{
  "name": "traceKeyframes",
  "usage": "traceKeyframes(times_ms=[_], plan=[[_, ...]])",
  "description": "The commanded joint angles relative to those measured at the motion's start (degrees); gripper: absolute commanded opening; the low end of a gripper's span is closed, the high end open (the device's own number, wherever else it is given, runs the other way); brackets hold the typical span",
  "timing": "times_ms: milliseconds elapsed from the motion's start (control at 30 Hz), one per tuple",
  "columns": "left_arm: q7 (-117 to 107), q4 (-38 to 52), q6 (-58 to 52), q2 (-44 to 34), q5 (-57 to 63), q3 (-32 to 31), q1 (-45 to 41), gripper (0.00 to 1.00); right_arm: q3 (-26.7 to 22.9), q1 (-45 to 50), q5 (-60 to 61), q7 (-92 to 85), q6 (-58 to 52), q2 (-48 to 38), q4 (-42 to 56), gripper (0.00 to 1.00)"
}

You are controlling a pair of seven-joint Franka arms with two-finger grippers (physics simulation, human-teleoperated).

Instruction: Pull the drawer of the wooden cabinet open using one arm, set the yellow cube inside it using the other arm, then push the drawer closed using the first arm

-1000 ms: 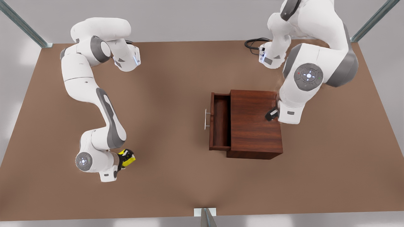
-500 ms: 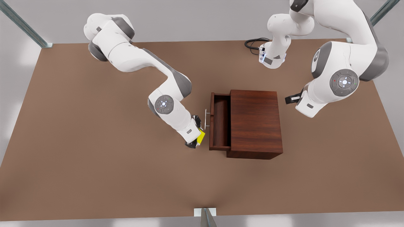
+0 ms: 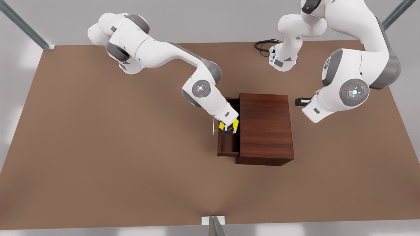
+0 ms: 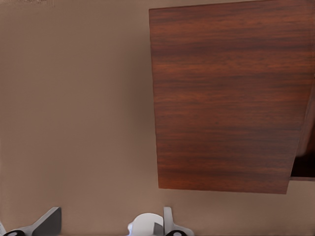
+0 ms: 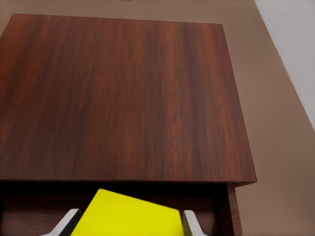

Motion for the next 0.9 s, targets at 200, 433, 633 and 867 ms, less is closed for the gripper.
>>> traceKeyframes(times_ms=[200, 433, 633, 867], plan=[[10.32, 0.02, -0.03, 0.47, 0.12, 0.06, 0.00, 1.00, -0.07, -0.08, -1.05, 3.18, 2.49, 1.16, -2.08, 0.60], [10.32, 0.02, 0.06, 0.91, 0.29, -0.02, 0.00, 1.00, -0.07, 0.18, -1.40, 3.09, 3.63, 2.13, -2.70, 1.00], [10.32, 0.02, 0.76, 1.09, 0.29, -0.02, 0.09, 1.00, -0.07, 0.09, -1.49, 3.09, 3.98, 2.22, -3.13, 1.00], [10.32, 0.02, 0.76, 1.61, 0.20, 0.06, 0.09, 1.00, -0.16, -0.26, -2.10, 3.53, 9.34, 1.95, -7.97, 1.00]])
